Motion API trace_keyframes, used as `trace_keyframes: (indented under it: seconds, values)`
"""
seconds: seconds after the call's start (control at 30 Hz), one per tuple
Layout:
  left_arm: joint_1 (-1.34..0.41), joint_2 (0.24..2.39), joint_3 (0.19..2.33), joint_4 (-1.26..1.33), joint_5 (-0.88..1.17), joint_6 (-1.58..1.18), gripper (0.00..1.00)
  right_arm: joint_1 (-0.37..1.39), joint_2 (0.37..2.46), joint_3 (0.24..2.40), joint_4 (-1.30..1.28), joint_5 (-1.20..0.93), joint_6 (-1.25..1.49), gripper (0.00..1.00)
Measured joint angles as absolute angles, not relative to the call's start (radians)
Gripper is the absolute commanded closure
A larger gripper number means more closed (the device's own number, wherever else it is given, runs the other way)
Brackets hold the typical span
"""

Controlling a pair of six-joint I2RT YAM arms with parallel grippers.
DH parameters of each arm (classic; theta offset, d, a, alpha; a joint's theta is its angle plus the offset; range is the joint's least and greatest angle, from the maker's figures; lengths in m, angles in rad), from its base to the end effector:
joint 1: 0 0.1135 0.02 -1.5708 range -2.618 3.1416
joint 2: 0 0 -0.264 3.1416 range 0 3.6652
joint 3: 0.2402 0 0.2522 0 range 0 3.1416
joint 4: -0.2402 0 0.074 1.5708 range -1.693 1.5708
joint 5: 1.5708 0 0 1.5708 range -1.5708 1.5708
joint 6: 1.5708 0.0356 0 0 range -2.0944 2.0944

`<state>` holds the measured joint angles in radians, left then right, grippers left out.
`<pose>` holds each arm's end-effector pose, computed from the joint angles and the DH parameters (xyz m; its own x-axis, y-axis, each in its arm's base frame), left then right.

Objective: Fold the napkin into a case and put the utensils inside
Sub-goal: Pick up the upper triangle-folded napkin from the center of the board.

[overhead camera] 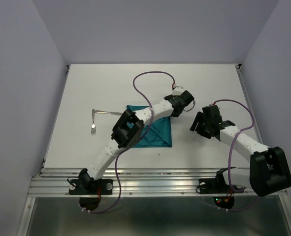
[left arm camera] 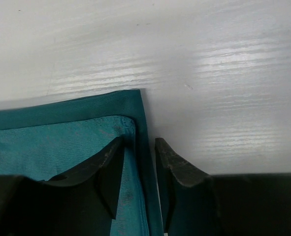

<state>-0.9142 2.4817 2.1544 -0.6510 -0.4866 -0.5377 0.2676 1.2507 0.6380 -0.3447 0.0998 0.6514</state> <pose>0.3420 -0.4165 0.1659 -0.7119 0.1821 -0.6783 0.2051 0.9776 0.0472 0.2274 0.0587 0.1828 -0.7531 0.4191 -0.5072 0.3129 0.9063 0.2842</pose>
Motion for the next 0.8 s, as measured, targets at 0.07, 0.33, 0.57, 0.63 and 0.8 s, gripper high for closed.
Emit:
trace_keyframes:
  seconds: [0.07, 0.33, 0.57, 0.63, 0.8]
  values:
    - [-0.912, 2.480, 2.154, -0.656, -0.490, -0.538, 0.55, 0.268, 1.251, 0.638, -0.345, 0.099, 0.651, 0.32]
    - [-0.914, 2.480, 2.150, -0.653, -0.500, -0.539, 0.60, 0.268, 1.251, 0.638, -0.345, 0.097, 0.651, 0.32]
    - [-0.914, 2.457, 2.093, -0.598, -0.492, -0.539, 0.61, 0.268, 1.250, 0.638, -0.345, 0.098, 0.650, 0.32]
    - [-0.912, 2.447, 2.074, -0.580, -0.487, -0.539, 0.68, 0.268, 1.250, 0.638, -0.345, 0.099, 0.650, 0.32]
    - [-0.902, 2.419, 2.013, -0.528, -0.474, -0.532, 1.00, 0.268, 1.250, 0.638, -0.345, 0.099, 0.648, 0.32]
